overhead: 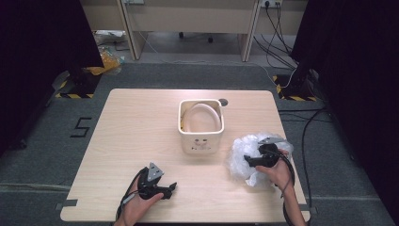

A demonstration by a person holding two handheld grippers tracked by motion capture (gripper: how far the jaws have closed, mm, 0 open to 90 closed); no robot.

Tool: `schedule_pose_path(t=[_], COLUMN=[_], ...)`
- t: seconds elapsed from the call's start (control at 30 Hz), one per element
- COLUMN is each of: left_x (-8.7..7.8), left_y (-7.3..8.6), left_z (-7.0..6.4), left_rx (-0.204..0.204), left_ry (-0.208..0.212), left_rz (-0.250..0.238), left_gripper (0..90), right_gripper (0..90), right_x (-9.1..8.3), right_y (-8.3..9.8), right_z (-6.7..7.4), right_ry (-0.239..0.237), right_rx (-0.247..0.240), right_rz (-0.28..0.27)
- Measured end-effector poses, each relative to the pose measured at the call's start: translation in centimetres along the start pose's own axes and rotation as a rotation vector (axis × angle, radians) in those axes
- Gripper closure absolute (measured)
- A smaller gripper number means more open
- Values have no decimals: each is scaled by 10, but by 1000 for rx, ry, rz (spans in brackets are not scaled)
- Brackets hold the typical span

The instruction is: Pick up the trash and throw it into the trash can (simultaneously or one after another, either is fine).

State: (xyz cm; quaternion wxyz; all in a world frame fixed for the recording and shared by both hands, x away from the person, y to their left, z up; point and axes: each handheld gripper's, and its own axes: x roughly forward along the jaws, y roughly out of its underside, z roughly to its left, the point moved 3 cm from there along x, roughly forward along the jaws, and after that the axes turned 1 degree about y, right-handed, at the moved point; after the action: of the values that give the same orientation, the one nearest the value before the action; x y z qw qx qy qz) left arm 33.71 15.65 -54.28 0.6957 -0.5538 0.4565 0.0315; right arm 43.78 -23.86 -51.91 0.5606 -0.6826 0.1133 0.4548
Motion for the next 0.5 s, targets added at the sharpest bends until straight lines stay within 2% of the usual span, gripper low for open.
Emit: schedule_pose_path(t=[0.17, 0.33, 0.5], left_x=[0, 0, 0], left_y=[0, 0, 0], left_z=[0, 0, 0], left_rx=[0, 0, 0], left_ry=[0, 0, 0], left_rz=[0, 0, 0], left_gripper=[133, 133, 132], right_gripper=[476, 684, 746], right_x=[-3, -9, -16], right_y=[0, -2, -8], right_z=[-3, -4, -4], right_ry=[3, -14, -45], right_rx=[-7, -5, -2], right_rz=[-12, -53, -98])
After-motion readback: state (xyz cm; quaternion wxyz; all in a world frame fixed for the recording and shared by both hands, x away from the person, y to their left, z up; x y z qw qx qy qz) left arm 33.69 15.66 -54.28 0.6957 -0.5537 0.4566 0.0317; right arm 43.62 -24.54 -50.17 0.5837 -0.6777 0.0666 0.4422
